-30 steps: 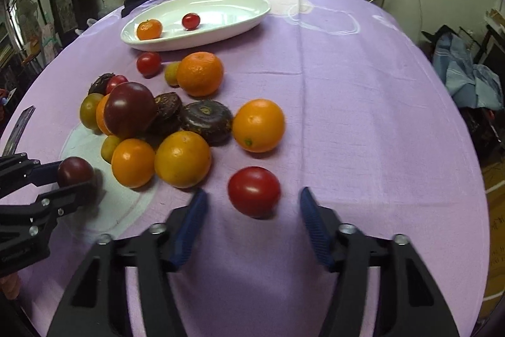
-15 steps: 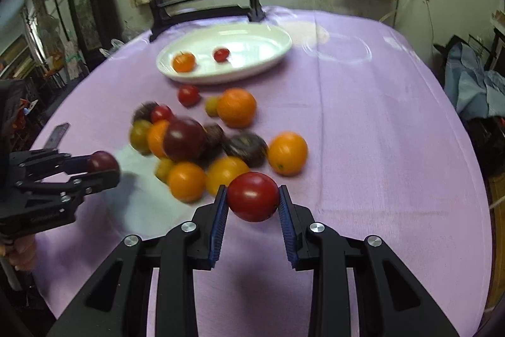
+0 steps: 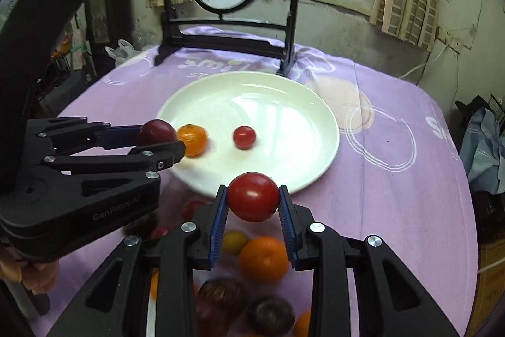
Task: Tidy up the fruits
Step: 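Move both tomatoes over the white plate and open both grippers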
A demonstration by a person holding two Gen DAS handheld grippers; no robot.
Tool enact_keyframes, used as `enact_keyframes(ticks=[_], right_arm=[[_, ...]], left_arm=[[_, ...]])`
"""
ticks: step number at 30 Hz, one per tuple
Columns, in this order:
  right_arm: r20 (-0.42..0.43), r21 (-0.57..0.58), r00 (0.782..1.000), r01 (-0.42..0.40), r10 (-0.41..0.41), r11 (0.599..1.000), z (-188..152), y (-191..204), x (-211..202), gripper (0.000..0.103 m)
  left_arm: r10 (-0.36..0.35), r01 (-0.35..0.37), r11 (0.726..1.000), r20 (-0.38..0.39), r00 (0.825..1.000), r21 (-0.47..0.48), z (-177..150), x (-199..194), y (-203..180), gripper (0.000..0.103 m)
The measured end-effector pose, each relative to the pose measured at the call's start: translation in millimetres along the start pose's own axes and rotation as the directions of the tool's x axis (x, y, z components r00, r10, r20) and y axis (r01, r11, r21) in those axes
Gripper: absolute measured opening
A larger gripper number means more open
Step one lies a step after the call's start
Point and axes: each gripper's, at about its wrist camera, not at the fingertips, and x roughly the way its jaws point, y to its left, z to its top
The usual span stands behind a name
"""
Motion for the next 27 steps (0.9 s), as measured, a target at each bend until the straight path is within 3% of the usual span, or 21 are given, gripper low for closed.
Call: enact_keyframes(ticks=[4, 8, 9, 10, 12, 13, 20, 23, 27], right_arm=[[-0.045, -0.006, 0.999, 0.018, -0.018, 1.0, 9, -6, 31, 0.032], [-0.053, -0.006, 0.999, 0.011, -0.012, 1.0, 13, -7, 47, 0.033], [-0.052, -0.005, 0.999, 0.015, -0.015, 1.0, 13, -8, 48, 0.036], [-0.052, 0.001, 0.998, 0.024, -0.024, 1.0, 14, -9, 51, 0.048], [-0.042, 0.017, 0.999, 0.035, -0.034, 0.999, 14, -12, 49, 0.06], [-0.035, 0.026, 0.999, 0.028, -0.027, 0.999, 13, -14, 47, 0.06], [-0.014, 0.067, 1.0, -0.007, 0.008, 0.998, -13, -22, 13, 0.064], [-0.012, 0.103, 1.0, -0.023, 0.024, 0.994, -31, -31, -4, 0.067], [-0.004, 0.153, 1.0, -0.025, 0.026, 0.988, -55, -41, -25, 0.07]], left_arm=[[0.004, -0.005, 1.0, -0.053, 0.999, -0.016, 13, 34, 2, 0.038], [0.042, -0.042, 0.999, -0.04, 0.998, 0.004, 22, 50, -2, 0.038], [0.057, -0.057, 0.998, -0.032, 0.998, 0.015, 25, 51, -6, 0.038], [0.062, -0.061, 0.998, -0.035, 0.997, 0.019, 28, 54, -8, 0.039], [0.065, -0.065, 0.998, -0.031, 0.997, -0.001, 34, 56, -9, 0.049], [0.067, -0.067, 0.998, -0.034, 0.997, -0.014, 36, 57, -8, 0.059], [0.058, -0.057, 0.998, 0.035, 0.998, -0.024, 27, 20, 0, 0.072], [0.069, -0.067, 0.997, 0.042, 0.997, -0.041, 11, 3, 7, 0.08], [0.065, -0.064, 0.997, 0.023, 0.998, -0.043, -21, -10, 10, 0.08]])
